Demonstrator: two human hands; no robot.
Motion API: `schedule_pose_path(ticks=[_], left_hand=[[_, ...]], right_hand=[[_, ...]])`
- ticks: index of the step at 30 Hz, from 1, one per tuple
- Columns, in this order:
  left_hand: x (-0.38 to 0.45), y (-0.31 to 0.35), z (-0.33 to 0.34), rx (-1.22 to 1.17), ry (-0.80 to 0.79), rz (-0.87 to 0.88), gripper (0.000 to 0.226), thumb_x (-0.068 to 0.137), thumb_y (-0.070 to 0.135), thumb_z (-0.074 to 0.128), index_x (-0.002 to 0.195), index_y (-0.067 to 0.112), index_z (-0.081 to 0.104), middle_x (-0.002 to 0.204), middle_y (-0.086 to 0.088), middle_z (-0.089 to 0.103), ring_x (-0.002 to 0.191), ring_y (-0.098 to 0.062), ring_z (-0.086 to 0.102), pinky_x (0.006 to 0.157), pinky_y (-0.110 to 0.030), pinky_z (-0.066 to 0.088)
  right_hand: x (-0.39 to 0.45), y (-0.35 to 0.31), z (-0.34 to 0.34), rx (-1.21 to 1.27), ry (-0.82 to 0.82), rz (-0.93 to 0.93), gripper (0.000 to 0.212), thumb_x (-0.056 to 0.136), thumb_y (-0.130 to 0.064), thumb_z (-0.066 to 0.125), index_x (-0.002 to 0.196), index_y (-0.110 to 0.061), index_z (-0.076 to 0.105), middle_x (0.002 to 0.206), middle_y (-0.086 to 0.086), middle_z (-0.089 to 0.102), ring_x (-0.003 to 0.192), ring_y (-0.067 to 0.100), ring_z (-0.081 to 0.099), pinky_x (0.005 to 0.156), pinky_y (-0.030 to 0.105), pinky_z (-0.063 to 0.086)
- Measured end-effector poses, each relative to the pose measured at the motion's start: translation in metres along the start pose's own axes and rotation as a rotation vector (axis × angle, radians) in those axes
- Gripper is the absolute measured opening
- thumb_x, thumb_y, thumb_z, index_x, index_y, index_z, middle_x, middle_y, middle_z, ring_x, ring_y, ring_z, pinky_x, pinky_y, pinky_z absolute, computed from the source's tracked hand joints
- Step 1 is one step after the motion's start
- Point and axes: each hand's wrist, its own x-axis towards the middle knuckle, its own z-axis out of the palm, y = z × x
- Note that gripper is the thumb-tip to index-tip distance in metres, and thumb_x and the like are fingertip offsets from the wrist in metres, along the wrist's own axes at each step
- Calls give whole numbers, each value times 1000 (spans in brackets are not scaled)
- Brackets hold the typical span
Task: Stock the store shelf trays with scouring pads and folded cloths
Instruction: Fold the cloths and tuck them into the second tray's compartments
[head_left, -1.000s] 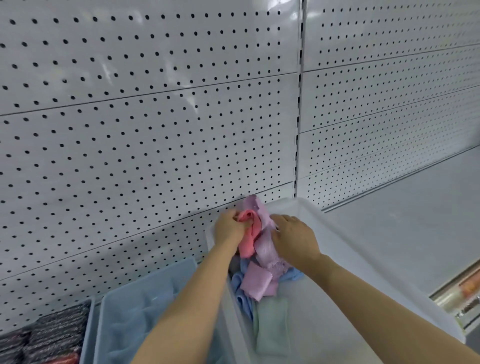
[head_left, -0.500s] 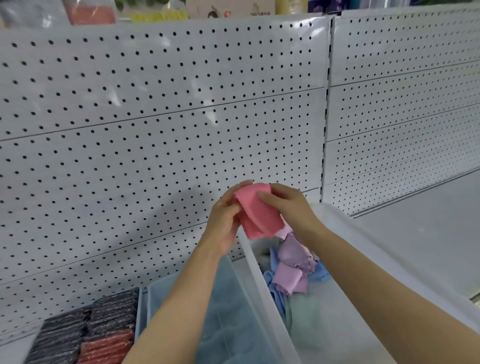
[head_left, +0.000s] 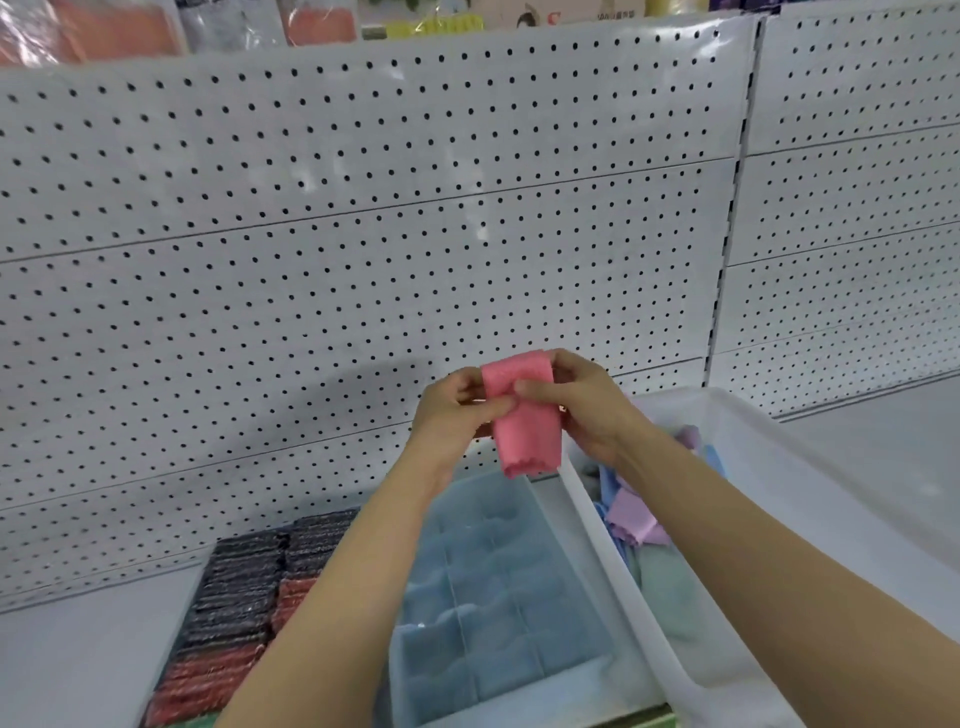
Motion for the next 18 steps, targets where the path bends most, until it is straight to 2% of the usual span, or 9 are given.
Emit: schedule_pose_path(ticks=[3, 4, 5, 7, 9, 11, 15, 17, 18], left_hand=[[-9, 2, -17, -67, 70, -17, 28, 84, 6, 72, 111, 6, 63, 104, -11, 72, 93, -25, 71, 74, -36, 60], [-11, 2, -23, -64, 74, -20, 28, 86, 7, 70, 112, 5, 62, 104, -11, 72, 93, -24, 71, 73, -35, 59], [-15, 2, -28, -54, 71, -27, 28, 87, 9, 70, 113, 5, 60, 105, -11, 71, 93, -24, 71, 72, -36, 60], [-22, 0, -37, -32, 30, -70, 34, 87, 15, 70, 117, 6, 57, 108, -11, 70, 95, -26, 71, 71, -38, 60], [-28, -1, -45, -10, 8, -105, 43, 86, 20, 72, 124, 10, 53, 110, -10, 70, 94, -25, 71, 68, -36, 59], [-31, -4, -51, -20, 71, -91, 50, 86, 17, 72, 129, 19, 47, 108, -11, 69, 90, -25, 72, 65, -33, 58], [-36, -11, -62, 16, 213, -22, 48, 85, 2, 68, 119, 31, 50, 101, -13, 69, 83, -25, 72, 63, -32, 59], [-39, -15, -67, 110, 262, 12, 40, 84, -1, 65, 107, 30, 55, 99, -8, 70, 86, -22, 71, 62, -28, 58], [-40, -17, -70, 166, 285, 22, 37, 85, -1, 63, 103, 31, 56, 98, -4, 70, 87, -19, 69, 60, -25, 57]], right_hand=[[-3, 11, 10, -6, -124, 146, 47, 73, -9, 76, 113, 5, 56, 108, 24, 66, 93, 33, 65, 87, 52, 50], [-4, 15, 14, -23, -116, 159, 43, 75, -6, 75, 112, 7, 56, 103, 24, 67, 86, 32, 66, 81, 50, 53], [-5, 18, 19, -23, -94, 163, 35, 77, -3, 72, 108, 7, 57, 94, 22, 69, 77, 30, 67, 71, 42, 56], [-8, 23, 31, 0, -62, 169, 23, 80, 1, 69, 99, 3, 58, 79, 16, 70, 61, 23, 66, 54, 29, 52], [-7, 30, 42, 29, -51, 181, 25, 78, 0, 70, 100, 3, 59, 83, 19, 70, 68, 27, 65, 63, 34, 52], [-7, 35, 52, 50, -38, 197, 31, 75, -2, 73, 102, 4, 59, 92, 24, 68, 78, 32, 64, 75, 45, 50], [-8, 41, 64, 19, 7, 200, 31, 75, -3, 76, 99, -2, 57, 91, 21, 68, 65, 27, 66, 53, 29, 51], [-9, 46, 67, 15, -32, 193, 44, 77, -3, 74, 116, -7, 54, 94, 17, 70, 71, 25, 67, 57, 29, 52], [-9, 48, 67, -15, -82, 178, 51, 80, -1, 70, 125, -16, 51, 96, 16, 70, 75, 25, 68, 63, 32, 54]])
